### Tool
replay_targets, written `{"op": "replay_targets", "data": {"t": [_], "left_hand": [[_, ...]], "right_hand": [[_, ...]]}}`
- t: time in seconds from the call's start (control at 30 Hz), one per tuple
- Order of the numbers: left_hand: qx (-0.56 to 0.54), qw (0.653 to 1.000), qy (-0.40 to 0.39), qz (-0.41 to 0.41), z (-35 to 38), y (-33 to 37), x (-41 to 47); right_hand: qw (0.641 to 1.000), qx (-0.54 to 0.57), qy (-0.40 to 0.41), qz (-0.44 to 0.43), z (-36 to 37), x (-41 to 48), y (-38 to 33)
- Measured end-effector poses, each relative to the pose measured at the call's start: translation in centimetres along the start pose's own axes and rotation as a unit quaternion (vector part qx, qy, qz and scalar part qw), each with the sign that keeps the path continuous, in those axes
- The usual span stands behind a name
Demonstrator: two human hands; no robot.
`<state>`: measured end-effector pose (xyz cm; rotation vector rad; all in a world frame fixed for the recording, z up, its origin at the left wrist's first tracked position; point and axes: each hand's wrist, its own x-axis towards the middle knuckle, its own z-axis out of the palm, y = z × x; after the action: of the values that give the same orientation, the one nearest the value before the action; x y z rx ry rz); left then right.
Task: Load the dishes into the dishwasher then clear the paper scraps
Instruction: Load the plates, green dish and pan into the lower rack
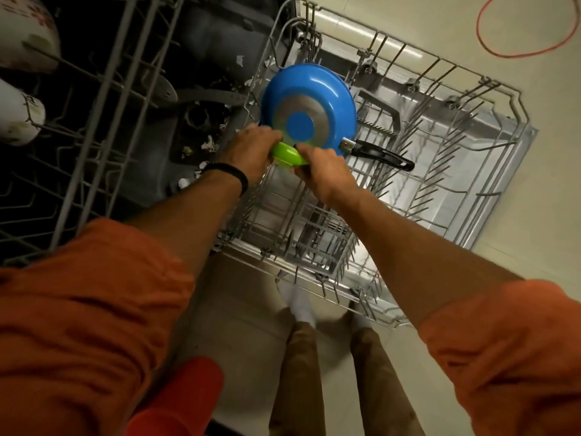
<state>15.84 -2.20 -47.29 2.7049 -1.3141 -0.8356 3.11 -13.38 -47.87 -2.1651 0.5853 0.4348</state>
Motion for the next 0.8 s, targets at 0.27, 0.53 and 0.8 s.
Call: {"op": "replay_targets", "data": {"t": [0.27,0.53,0.8], "left_hand": [[-0.008,0.999,0.041,-0.021,0.8,1.2,-2.2],[-0.061,0.994,0.071,-0.057,-6.1,8.6,-11.1],[-0.085,0.987,0.116,-0.076,-18.5,17.5,-22.9]], "right_hand": [[1.0,-0.029,0.006,0.001,-0.7,-2.4,-0.3],[0.995,-0.097,0.006,-0.036,-8.4,-11.3,-5.6],[0.985,-0.139,0.036,-0.092,-19.0,-24.3,-14.8]]}}
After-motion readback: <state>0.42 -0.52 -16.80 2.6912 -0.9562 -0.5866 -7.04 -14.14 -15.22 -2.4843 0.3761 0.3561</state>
